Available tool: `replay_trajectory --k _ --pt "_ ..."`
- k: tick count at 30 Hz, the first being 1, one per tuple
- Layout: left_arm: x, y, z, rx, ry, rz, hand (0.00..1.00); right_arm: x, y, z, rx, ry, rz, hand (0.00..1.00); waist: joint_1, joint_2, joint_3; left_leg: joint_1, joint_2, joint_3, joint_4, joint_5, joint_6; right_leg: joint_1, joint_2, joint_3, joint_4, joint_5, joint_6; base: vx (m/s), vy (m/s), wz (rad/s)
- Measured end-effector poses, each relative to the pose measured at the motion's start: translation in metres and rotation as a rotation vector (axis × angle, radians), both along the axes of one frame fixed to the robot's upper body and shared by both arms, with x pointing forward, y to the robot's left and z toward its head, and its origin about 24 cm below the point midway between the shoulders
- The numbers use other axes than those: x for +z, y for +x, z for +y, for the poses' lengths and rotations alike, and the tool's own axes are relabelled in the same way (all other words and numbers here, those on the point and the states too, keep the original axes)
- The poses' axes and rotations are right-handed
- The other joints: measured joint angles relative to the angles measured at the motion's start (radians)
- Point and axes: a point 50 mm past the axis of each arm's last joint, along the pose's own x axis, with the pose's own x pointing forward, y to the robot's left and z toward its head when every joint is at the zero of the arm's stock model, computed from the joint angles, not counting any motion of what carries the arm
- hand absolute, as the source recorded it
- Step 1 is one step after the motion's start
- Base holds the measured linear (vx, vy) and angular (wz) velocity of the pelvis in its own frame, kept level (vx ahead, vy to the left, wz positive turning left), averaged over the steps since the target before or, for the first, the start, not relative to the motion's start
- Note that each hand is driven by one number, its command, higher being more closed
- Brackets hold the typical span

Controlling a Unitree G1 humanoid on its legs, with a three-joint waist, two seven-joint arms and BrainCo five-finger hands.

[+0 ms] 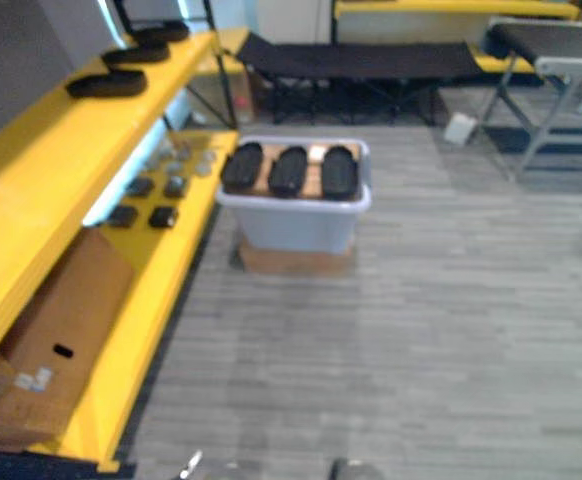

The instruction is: Walk over and take plastic housings, then place them on the shelf

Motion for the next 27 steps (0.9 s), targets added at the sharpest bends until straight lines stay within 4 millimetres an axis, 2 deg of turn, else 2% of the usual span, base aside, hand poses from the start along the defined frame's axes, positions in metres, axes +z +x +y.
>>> replay_trajectory --k 1,2,3,4,5,6,7,8,9,10,11,12,13,14,15,16,17,18,20,21,22,23,24,25,27 --pt "0.000 0.000 0.000 -0.005 0.001 0.000 0.00 0.001 0.009 -0.001 0.000 -0.007 -0.030 0.00 0.005 0.000 0.001 -0.031 -0.025 0.010 -0.053 0.000 0.002 0.015 -0.006 0.005 -0.016 -0.002 0.002 0.34 -0.051 -0.34" --pt "0.000 -0.001 0.000 -0.020 0.006 0.004 0.00 0.004 0.025 -0.002 -0.005 -0.013 -0.078 0.00 0.009 -0.002 0.003 -0.080 -0.078 0.017 -0.196 0.007 0.008 0.038 -0.021 0.012 -0.036 -0.007 0.008 0.35 0.024 -0.20" --pt "0.000 -0.002 0.002 -0.046 0.017 0.008 0.00 0.006 0.035 -0.002 -0.011 -0.016 -0.112 0.00 0.013 -0.008 0.008 -0.110 -0.139 0.010 -0.394 0.065 0.018 0.056 -0.038 0.016 -0.040 -0.023 0.020 0.35 0.053 -0.12" --pt "-0.001 -0.004 0.000 -0.064 0.018 0.014 0.00 0.007 0.039 -0.003 -0.012 -0.017 -0.121 0.00 0.022 -0.002 0.012 -0.122 -0.171 -0.012 -0.548 0.128 0.007 0.073 -0.038 0.020 -0.049 -0.034 0.026 0.27 0.079 -0.09" --pt "-0.001 -0.007 -0.001 -0.071 0.018 0.018 0.00 0.007 0.040 -0.003 -0.012 -0.020 -0.126 0.00 0.035 0.006 0.016 -0.134 -0.175 -0.026 -0.616 0.158 -0.002 0.085 -0.032 0.028 -0.056 -0.044 0.035 0.32 0.164 -0.22" --pt "-0.002 -0.012 -0.002 -0.080 0.023 0.026 0.00 0.008 0.042 -0.004 -0.006 -0.025 -0.132 0.00 0.051 0.016 0.019 -0.164 -0.166 -0.055 -0.634 0.214 -0.007 0.113 -0.017 0.037 -0.067 -0.064 0.043 0.33 0.192 -0.41" --pt "-0.003 -0.024 -0.002 -0.075 0.021 0.054 0.00 0.006 0.043 0.005 0.024 -0.010 -0.131 0.00 0.071 -0.005 0.020 -0.160 -0.168 -0.052 -0.608 0.309 0.041 0.137 -0.024 0.065 -0.063 -0.103 0.049 0.44 0.278 -0.37" --pt "-0.003 -0.028 0.002 -0.075 0.029 0.058 0.00 0.006 0.044 0.010 0.030 0.004 -0.132 0.00 0.073 -0.022 0.022 -0.163 -0.177 -0.040 -0.596 0.328 0.068 0.139 -0.035 0.072 -0.055 -0.127 0.050 0.34 0.199 -0.24" --pt "-0.002 -0.028 0.010 -0.084 0.049 0.059 0.00 0.005 0.049 0.017 0.027 0.022 -0.141 0.00 0.074 -0.046 0.028 -0.161 -0.190 -0.030 -0.566 0.322 0.083 0.140 -0.061 0.073 -0.026 -0.163 0.048 0.45 0.211 -0.08" --pt "-0.001 -0.027 0.015 -0.093 0.069 0.060 0.00 0.006 0.054 0.021 0.031 0.024 -0.144 0.00 0.075 -0.088 0.037 -0.164 -0.210 -0.003 -0.524 0.290 0.130 0.134 -0.097 0.074 0.020 -0.192 0.039 0.46 0.152 -0.06" --pt "0.000 -0.026 0.019 -0.112 0.088 0.058 0.00 0.006 0.055 0.022 0.035 0.017 -0.140 0.00 0.072 -0.107 0.035 -0.159 -0.236 0.001 -0.506 0.263 0.170 0.121 -0.118 0.085 0.084 -0.191 0.035 0.46 0.147 -0.03" --pt "0.000 -0.027 0.021 -0.122 0.096 0.063 0.00 0.006 0.055 0.022 0.041 0.010 -0.134 0.00 0.071 -0.109 0.033 -0.150 -0.245 0.002 -0.514 0.255 0.182 0.093 -0.133 0.091 0.148 -0.182 0.049 0.55 0.213 0.07" --pt "0.001 -0.021 0.023 -0.145 0.112 0.048 0.00 0.006 0.057 0.023 0.038 0.001 -0.131 0.00 0.063 -0.108 0.035 -0.110 -0.258 0.003 -0.550 0.243 0.192 0.008 -0.162 0.098 0.354 -0.149 0.102 0.44 0.200 0.14" --pt "0.001 -0.016 0.024 -0.149 0.120 0.033 0.00 0.005 0.056 0.023 0.026 -0.026 -0.130 0.00 0.060 -0.105 0.040 -0.046 -0.269 -0.006 -0.596 0.234 0.191 -0.091 -0.195 0.125 0.589 -0.076 0.179 0.43 0.207 0.17" --pt "0.002 -0.013 0.024 -0.158 0.126 0.022 0.00 0.006 0.058 0.019 0.023 -0.043 -0.139 0.00 0.056 -0.103 0.043 -0.011 -0.272 -0.010 -0.615 0.230 0.186 -0.125 -0.207 0.128 0.675 -0.082 0.186 0.41 0.186 0.11" --pt "0.003 -0.009 0.025 -0.189 0.139 0.003 0.00 0.007 0.058 0.014 0.021 -0.066 -0.144 0.00 0.057 -0.098 0.047 0.070 -0.278 -0.007 -0.655 0.220 0.181 -0.176 -0.242 0.104 0.774 -0.119 0.173 0.49 0.188 0.10" --pt "0.004 -0.002 0.026 -0.176 0.144 -0.030 0.00 0.007 0.057 0.013 0.029 -0.078 -0.146 0.00 0.057 -0.102 0.045 0.135 -0.284 -0.007 -0.694 0.217 0.178 -0.201 -0.266 0.058 0.771 -0.144 0.160 0.47 0.160 0.08" --pt "0.005 0.004 0.026 -0.169 0.147 -0.051 0.00 0.007 0.058 0.013 0.028 -0.083 -0.147 0.00 0.056 -0.103 0.044 0.166 -0.283 -0.010 -0.712 0.214 0.175 -0.208 -0.267 0.039 0.742 -0.155 0.156 0.36 0.053 0.19" --pt "0.011 0.031 0.024 -0.177 0.153 -0.138 0.00 0.008 0.061 0.014 0.020 -0.102 -0.162 0.00 0.043 -0.101 0.042 0.214 -0.269 -0.038 -0.748 0.203 0.158 -0.253 -0.249 -0.004 0.536 -0.171 0.154 0.33 -0.016 0.32" --pt "0.015 0.044 0.021 -0.202 0.153 -0.174 0.00 0.009 0.064 0.014 0.014 -0.103 -0.180 0.00 0.034 -0.094 0.042 0.221 -0.254 -0.054 -0.756 0.195 0.145 -0.283 -0.229 0.003 0.392 -0.157 0.162 0.35 -0.063 0.32" --pt "0.016 0.050 0.019 -0.207 0.149 -0.189 0.00 0.010 0.066 0.014 0.013 -0.104 -0.185 0.00 0.034 -0.091 0.042 0.223 -0.245 -0.060 -0.762 0.192 0.142 -0.294 -0.221 0.004 0.318 -0.139 0.160 0.35 -0.094 0.25" --pt "0.018 0.058 0.017 -0.210 0.144 -0.205 0.00 0.010 0.068 0.014 0.014 -0.105 -0.191 0.00 0.034 -0.087 0.042 0.227 -0.225 -0.063 -0.761 0.179 0.120 -0.310 -0.203 0.010 0.179 -0.076 0.149 0.35 -0.108 0.08" --pt "0.018 0.060 0.017 -0.210 0.143 -0.205 0.00 0.010 0.068 0.015 0.014 -0.104 -0.194 0.00 0.035 -0.086 0.043 0.240 -0.210 -0.063 -0.761 0.165 0.100 -0.317 -0.191 0.020 0.106 -0.024 0.148 0.42 -0.194 0.02" --pt "0.016 0.056 0.017 -0.207 0.136 -0.185 0.00 0.010 0.069 0.017 0.014 -0.099 -0.195 0.00 0.034 -0.086 0.042 0.264 -0.194 -0.061 -0.759 0.147 0.077 -0.318 -0.176 0.035 0.055 0.039 0.143 0.37 -0.195 -0.02" --pt "0.013 0.044 0.016 -0.198 0.124 -0.150 0.00 0.009 0.067 0.020 0.016 -0.090 -0.191 0.00 0.035 -0.093 0.038 0.310 -0.181 -0.061 -0.754 0.105 0.047 -0.301 -0.159 0.042 0.040 0.118 0.117 0.39 -0.257 0.03"
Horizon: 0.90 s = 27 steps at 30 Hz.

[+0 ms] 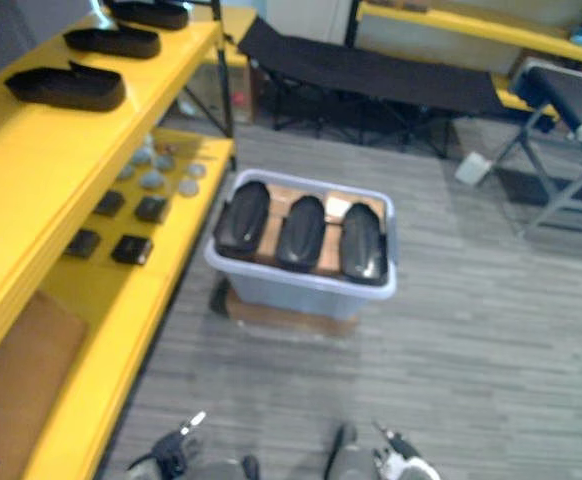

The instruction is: Walk over and take plastic housings, then place them on the shelf

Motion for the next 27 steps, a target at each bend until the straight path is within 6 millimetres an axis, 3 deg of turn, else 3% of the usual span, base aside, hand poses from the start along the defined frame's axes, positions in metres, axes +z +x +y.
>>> replay_trajectory --k 1,2,3,4,5,6,7,10,12,13,14,15,16,18,19,20,21,22,23,24,26,27 --pt "-0.002 -0.009 0.003 0.025 0.001 0.020 0.00 -0.002 -0.004 0.006 0.015 0.011 0.015 0.00 0.002 -0.024 -0.014 0.015 -0.006 -0.001 0.021 -0.042 -0.009 0.013 0.000 0.014 0.011 0.059 -0.024 0.33 -0.249 0.07" --pt "-0.002 -0.010 0.005 0.043 0.006 0.024 0.00 -0.003 -0.006 0.007 0.025 0.011 0.022 0.00 0.000 -0.027 -0.019 0.023 -0.003 -0.004 0.042 -0.068 -0.015 0.019 0.003 0.021 0.016 0.049 -0.012 0.48 -0.378 -0.11" --pt "-0.006 -0.014 -0.008 0.067 -0.025 0.042 0.00 -0.001 -0.005 -0.004 0.056 -0.032 0.031 0.00 0.007 0.032 -0.034 0.013 0.061 0.003 0.104 -0.096 -0.033 0.023 0.056 0.016 0.048 0.039 -0.038 0.39 -0.286 -0.18" --pt "-0.009 -0.020 -0.019 0.086 -0.054 0.064 0.00 0.000 -0.007 -0.010 0.095 -0.054 0.047 0.00 -0.003 0.075 -0.048 -0.001 0.094 -0.001 0.154 -0.115 -0.060 0.020 0.089 0.013 0.066 -0.009 -0.048 0.47 -0.325 -0.26" --pt "-0.009 -0.020 -0.022 0.100 -0.063 0.069 0.00 0.000 -0.006 -0.013 0.105 -0.066 0.052 0.00 -0.001 0.092 -0.049 -0.011 0.108 -0.002 0.193 -0.117 -0.064 0.019 0.100 0.014 0.078 -0.027 -0.056 0.35 -0.240 -0.14" --pt "-0.010 -0.020 -0.026 0.110 -0.071 0.069 0.00 0.002 -0.006 -0.020 0.132 -0.094 0.063 0.00 -0.003 0.104 -0.046 -0.076 0.132 -0.015 0.342 -0.109 -0.072 0.031 0.116 0.016 0.085 -0.054 -0.072 0.30 -0.218 -0.06" --pt "-0.009 -0.018 -0.026 0.115 -0.072 0.059 0.00 0.001 -0.010 -0.023 0.143 -0.112 0.088 0.00 -0.006 0.113 -0.039 -0.175 0.153 -0.058 0.566 -0.052 -0.082 0.076 0.130 0.016 0.061 -0.073 -0.081 0.27 -0.217 -0.04" --pt "-0.008 -0.016 -0.023 0.126 -0.060 0.036 0.00 -0.001 -0.018 -0.024 0.181 -0.123 0.136 0.00 0.000 0.113 -0.036 -0.300 0.187 -0.058 0.786 -0.058 -0.091 0.178 0.134 0.021 0.004 -0.090 -0.087 0.25 -0.140 -0.20" --pt "-0.007 -0.012 -0.022 0.094 -0.052 0.024 0.00 -0.001 -0.018 -0.028 0.197 -0.150 0.127 0.00 -0.001 0.109 -0.034 -0.319 0.193 0.013 0.648 -0.058 -0.078 0.204 0.123 0.035 -0.019 -0.096 -0.077 0.21 -0.026 -0.38" --pt "-0.006 -0.010 -0.022 0.061 -0.047 0.018 0.00 0.001 -0.016 -0.029 0.209 -0.175 0.100 0.00 -0.005 0.107 -0.033 -0.313 0.178 0.047 0.472 -0.048 -0.067 0.209 0.110 0.045 -0.034 -0.096 -0.065 0.21 0.080 -0.22" --pt "-0.006 -0.006 -0.025 0.023 -0.045 0.012 0.00 0.003 -0.016 -0.032 0.237 -0.210 0.059 0.00 -0.016 0.106 -0.032 -0.313 0.155 0.055 0.296 -0.006 -0.057 0.208 0.093 0.044 -0.039 -0.095 -0.046 0.22 0.108 -0.11" --pt "-0.006 -0.005 -0.026 0.004 -0.039 0.010 0.00 0.004 -0.015 -0.032 0.271 -0.227 0.041 0.00 -0.020 0.106 -0.032 -0.311 0.145 0.052 0.218 0.031 -0.055 0.204 0.087 0.044 -0.042 -0.097 -0.035 0.25 0.164 0.03" --pt "-0.005 -0.003 -0.024 -0.007 -0.029 0.004 0.00 0.006 -0.009 -0.025 0.376 -0.242 -0.012 0.00 -0.027 0.086 -0.021 -0.290 0.111 0.063 0.154 0.132 -0.041 0.205 0.062 0.051 -0.042 -0.096 -0.011 0.27 0.203 0.01" --pt "-0.002 0.004 -0.013 -0.063 0.019 -0.014 0.00 0.017 0.015 -0.007 0.610 -0.255 -0.174 0.00 -0.036 0.042 -0.004 -0.260 0.055 0.081 0.077 0.155 -0.025 0.195 0.016 0.048 -0.050 -0.097 0.015 0.22 0.187 -0.02" --pt "0.002 0.014 -0.009 -0.116 0.050 -0.040 0.00 0.027 0.033 0.019 0.818 -0.230 -0.314 0.00 -0.034 0.012 0.005 -0.266 0.034 0.084 0.061 0.162 -0.015 0.184 -0.006 0.047 -0.052 -0.096 0.025 0.08 0.086 0.01" --pt "0.003 0.017 -0.008 -0.143 0.065 -0.049 0.00 0.034 0.041 0.033 0.921 -0.215 -0.386 0.00 -0.034 0.001 0.008 -0.269 0.026 0.081 0.059 0.162 -0.015 0.183 -0.014 0.043 -0.054 -0.095 0.029 0.14 0.115 0.13" --pt "0.004 0.019 -0.006 -0.179 0.084 -0.058 0.00 0.047 0.050 0.062 1.116 -0.159 -0.517 0.00 -0.030 -0.013 0.004 -0.279 0.015 0.074 0.062 0.161 -0.014 0.180 -0.020 0.035 -0.058 -0.087 0.042 0.13 0.069 0.24" --pt "0.007 0.024 -0.006 -0.206 0.098 -0.074 0.00 0.067 0.060 0.103 1.372 -0.080 -0.696 0.00 -0.020 -0.014 0.005 -0.278 0.005 0.058 0.063 0.151 0.002 0.190 -0.024 0.012 -0.060 -0.081 0.051 0.15 0.078 0.30" --pt "0.007 0.025 -0.008 -0.210 0.095 -0.079 0.00 0.075 0.061 0.120 1.471 -0.045 -0.766 0.00 -0.019 -0.014 0.004 -0.278 0.000 0.050 0.063 0.150 0.004 0.197 -0.027 0.003 -0.062 -0.081 0.051 0.11 0.046 0.34" --pt "0.008 0.026 -0.010 -0.229 0.094 -0.084 0.00 0.091 0.061 0.150 1.627 0.029 -0.883 0.00 -0.008 -0.011 0.006 -0.276 -0.004 0.041 0.063 0.146 0.011 0.208 -0.030 -0.016 -0.066 -0.077 0.056 0.09 0.046 0.27" --pt "0.009 0.029 -0.011 -0.240 0.097 -0.097 0.00 0.113 0.061 0.183 1.746 0.116 -1.019 0.00 0.015 -0.011 0.006 -0.278 -0.008 0.025 0.062 0.143 0.014 0.212 -0.031 -0.022 -0.066 -0.075 0.058 0.07 0.035 0.23" --pt "0.009 0.031 -0.011 -0.243 0.100 -0.102 0.00 0.135 0.064 0.203 1.773 0.177 -1.135 0.00 0.030 -0.011 0.006 -0.277 -0.008 0.016 0.059 0.143 0.014 0.218 -0.032 -0.035 -0.066 -0.071 0.056 0.05 0.030 0.27"
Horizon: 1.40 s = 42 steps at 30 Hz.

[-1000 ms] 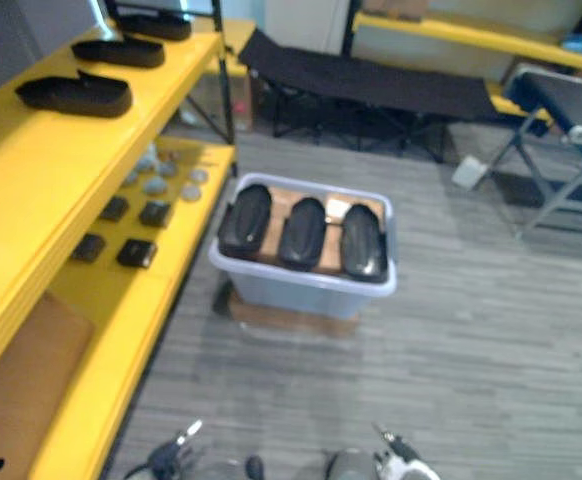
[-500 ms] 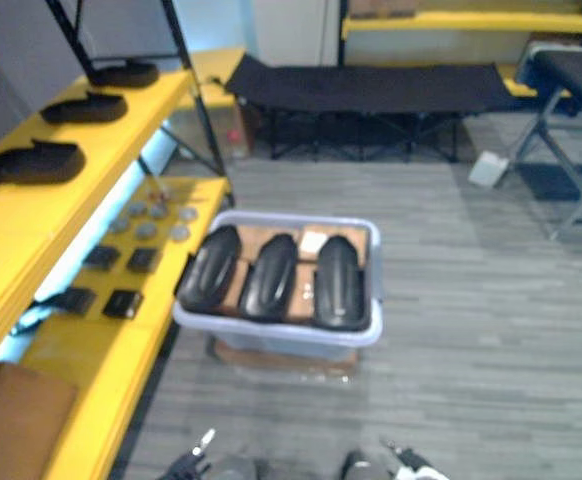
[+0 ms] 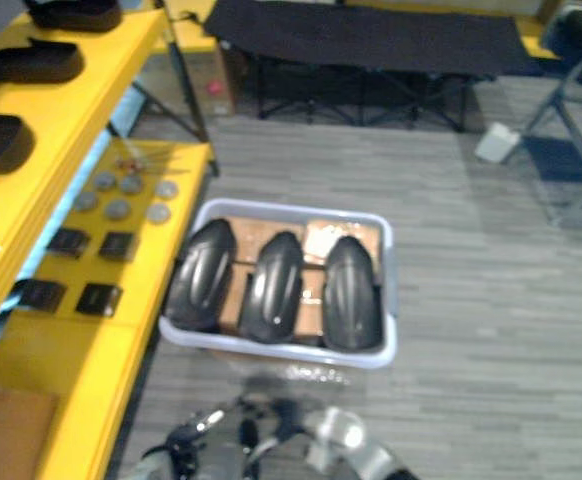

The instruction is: Walk over and take plastic housings, then place them on the shelf

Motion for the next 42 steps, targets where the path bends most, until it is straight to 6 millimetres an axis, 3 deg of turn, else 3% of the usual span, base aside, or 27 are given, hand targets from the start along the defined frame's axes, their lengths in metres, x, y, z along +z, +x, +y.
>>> replay_trajectory --k 1,2,3,4,5,6,8,9,12,13,16,17,19,23,25,28,32,37,42 --pt "0.000 0.001 0.001 -0.009 0.010 -0.003 0.00 0.022 0.005 0.016 0.021 0.095 -0.023 0.00 0.012 0.000 0.000 0.008 0.002 -0.007 -0.004 0.000 0.000 0.008 0.001 -0.006 0.000 0.007 -0.006 0.03 0.032 0.21" --pt "0.001 0.001 0.001 -0.010 0.013 -0.006 0.00 0.033 0.009 0.021 0.018 0.142 -0.026 0.00 0.018 0.000 0.000 0.015 0.002 -0.009 -0.008 0.000 0.000 0.012 0.002 -0.005 0.001 0.010 -0.011 0.01 0.034 0.08" --pt "0.001 0.001 0.001 -0.009 0.016 -0.008 0.00 0.057 0.019 0.026 -0.011 0.232 -0.049 0.00 0.027 -0.001 -0.001 0.034 0.002 -0.011 -0.021 0.000 0.000 0.024 0.003 -0.005 0.001 0.014 -0.012 0.00 0.000 0.00" --pt "0.000 -0.001 0.002 -0.005 0.024 -0.004 0.00 0.080 0.033 0.027 -0.085 0.323 -0.075 0.00 0.027 -0.006 -0.005 0.047 0.000 -0.010 -0.035 0.003 0.004 0.027 0.007 -0.005 0.004 0.014 -0.012 0.00 0.000 0.00" --pt "0.000 -0.002 0.003 0.001 0.029 -0.004 0.00 0.090 0.040 0.026 -0.128 0.362 -0.089 0.00 0.027 -0.007 -0.005 0.049 0.000 -0.010 -0.038 0.004 0.004 0.027 0.007 -0.005 0.005 0.014 -0.012 -0.04 0.008 -0.06" --pt "0.000 -0.003 0.005 0.008 0.042 -0.005 0.00 0.112 0.059 0.018 -0.272 0.451 -0.123 0.00 0.025 -0.010 -0.007 0.050 0.000 -0.007 -0.039 0.006 0.007 0.025 0.007 -0.004 0.006 0.016 -0.013 -0.06 0.014 -0.08" --pt "0.000 -0.003 0.006 0.015 0.063 -0.017 0.00 0.140 0.089 -0.010 -0.569 0.563 -0.178 0.00 0.025 -0.010 -0.007 0.054 0.000 0.001 -0.041 0.013 0.010 0.023 0.005 -0.003 0.006 0.017 -0.015 -0.08 0.014 -0.10" --pt "0.000 -0.004 0.007 0.033 0.066 -0.020 0.00 0.145 0.096 -0.020 -0.653 0.584 -0.191 0.00 0.025 -0.010 -0.007 0.057 -0.001 0.005 -0.045 0.016 0.009 0.022 0.005 -0.002 0.006 0.017 -0.015 -0.07 0.003 -0.13" --pt "0.002 -0.006 0.009 0.046 0.109 -0.056 0.00 0.157 0.119 -0.086 -1.015 0.608 -0.285 0.00 -0.001 0.006 0.003 0.026 0.002 0.010 -0.021 0.019 0.010 -0.005 0.004 0.004 0.012 0.017 -0.015 -0.13 0.000 -0.09" --pt "0.004 -0.004 0.009 0.040 0.117 -0.072 0.00 0.161 0.122 -0.098 -1.069 0.600 -0.323 0.00 -0.008 0.008 0.011 0.002 0.005 0.011 -0.005 0.017 0.012 -0.025 0.005 0.009 0.019 0.017 -0.015 -0.18 0.007 -0.11" --pt "0.017 0.027 0.009 0.036 0.135 -0.184 0.00 0.182 0.131 -0.161 -1.342 0.562 -0.512 0.00 -0.036 0.024 0.136 -0.118 0.030 0.015 0.080 0.011 0.016 -0.114 0.019 0.038 0.032 0.014 -0.021 -0.28 -0.006 -0.18" --pt "0.025 0.043 0.010 0.035 0.150 -0.229 0.00 0.185 0.131 -0.178 -1.433 0.561 -0.538 0.00 -0.039 0.015 0.184 -0.145 0.041 0.014 0.085 0.011 0.011 -0.145 0.031 0.051 0.038 0.013 -0.029 -0.28 -0.037 -0.22" --pt "0.034 0.057 0.013 0.025 0.183 -0.271 0.00 0.186 0.130 -0.193 -1.537 0.560 -0.551 0.00 -0.049 -0.007 0.223 -0.189 0.055 0.008 0.090 0.023 0.012 -0.195 0.040 0.054 0.055 0.015 -0.042 -0.21 -0.023 -0.11" --pt "0.051 0.089 0.002 -0.029 0.197 -0.350 0.00 0.187 0.129 -0.216 -1.691 0.539 -0.565 0.00 -0.060 -0.028 0.232 -0.266 0.074 0.007 0.110 0.048 0.013 -0.275 0.054 0.054 0.093 0.020 -0.051 -0.09 -0.026 0.00" --pt "0.062 0.106 -0.006 -0.030 0.171 -0.407 0.00 0.175 0.136 -0.234 -1.823 0.491 -0.525 0.00 -0.060 -0.034 0.233 -0.284 0.074 0.003 0.108 0.055 0.015 -0.296 0.058 0.051 0.106 0.022 -0.054 0.01 -0.023 0.06" --pt "0.068 0.113 -0.016 -0.053 0.151 -0.441 0.00 0.158 0.150 -0.253 -1.962 0.378 -0.449 0.00 -0.058 -0.033 0.233 -0.304 0.062 -0.010 0.090 0.070 0.017 -0.319 0.055 0.048 0.105 0.022 -0.054 0.05 0.006 0.08" --pt "0.063 0.109 -0.025 -0.067 0.129 -0.417 0.00 0.158 0.168 -0.269 -2.047 0.282 -0.422 0.00 -0.048 -0.031 0.234 -0.311 0.046 -0.023 0.056 0.094 0.017 -0.328 0.050 0.038 0.102 0.023 -0.055 0.07 0.008 0.18" --pt "0.056 0.103 -0.032 -0.066 0.106 -0.388 0.00 0.182 0.184 -0.297 -2.124 0.221 -0.436 0.00 0.003 -0.006 0.243 -0.319 0.035 -0.053 0.059 0.094 0.017 -0.324 0.043 0.023 0.105 0.023 -0.055 0.03 0.020 0.16" --pt "0.050 0.095 -0.034 -0.058 0.098 -0.366 0.00 0.181 0.188 -0.313 -2.136 0.108 -0.420 0.00 0.028 0.064 0.252 -0.320 0.016 -0.077 0.057 0.098 0.024 -0.311 0.027 0.010 0.109 0.020 -0.057 -0.01 0.038 0.17"
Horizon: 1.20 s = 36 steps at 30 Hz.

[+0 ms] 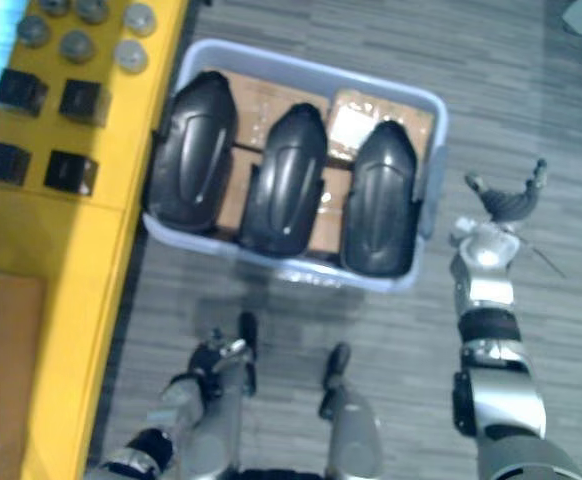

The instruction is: Walk over and take plastic housings, then place them on the shelf

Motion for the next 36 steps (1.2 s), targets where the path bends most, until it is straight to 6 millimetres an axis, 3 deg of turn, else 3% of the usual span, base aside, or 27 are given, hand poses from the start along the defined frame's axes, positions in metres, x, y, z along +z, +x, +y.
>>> replay_trajectory --k 3,9,13,25,26,36 --pt "-0.009 -0.014 0.006 0.018 -0.001 0.038 0.00 0.001 0.004 0.003 0.028 -0.012 0.020 0.00 0.002 0.018 0.000 -0.003 -0.010 -0.004 0.000 0.002 0.004 0.000 -0.012 -0.012 0.005 -0.013 0.011 -0.02 0.025 0.09" --pt "-0.009 -0.014 0.011 0.021 -0.022 0.034 0.00 0.007 0.011 0.008 0.110 -0.021 0.094 0.00 0.004 0.021 -0.001 -0.022 -0.013 -0.024 0.001 0.008 0.009 -0.020 -0.015 -0.019 0.028 -0.023 0.009 -0.01 0.007 0.07" --pt "-0.009 -0.014 0.010 0.020 -0.030 0.034 0.00 -0.001 0.015 0.018 0.192 -0.082 0.196 0.00 0.004 0.021 -0.001 -0.021 -0.014 -0.026 -0.001 0.010 0.009 -0.020 -0.016 -0.022 0.031 -0.025 0.009 0.00 0.000 0.00" --pt "-0.009 -0.014 0.004 0.015 -0.073 0.020 0.00 -0.020 0.016 0.022 0.232 -0.231 0.454 0.00 0.007 0.023 -0.002 -0.014 -0.022 -0.029 -0.036 0.032 0.007 -0.031 -0.025 -0.039 0.050 -0.037 0.006 0.01 0.001 0.02" --pt "-0.009 -0.014 0.004 0.015 -0.074 0.023 0.00 -0.021 0.017 0.023 0.228 -0.271 0.491 1.00 0.008 0.024 -0.002 -0.012 -0.023 -0.029 -0.041 0.036 0.008 -0.031 -0.027 -0.040 0.050 -0.037 0.006 0.00 0.000 0.00" --pt "-0.013 -0.018 0.003 0.057 -0.119 0.056 0.00 -0.019 0.014 0.008 0.141 -0.587 0.765 1.00 0.026 0.044 -0.014 0.022 -0.036 -0.051 -0.135 0.092 0.007 -0.029 -0.034 -0.064 0.059 -0.045 0.007 0.00 -0.004 0.06"
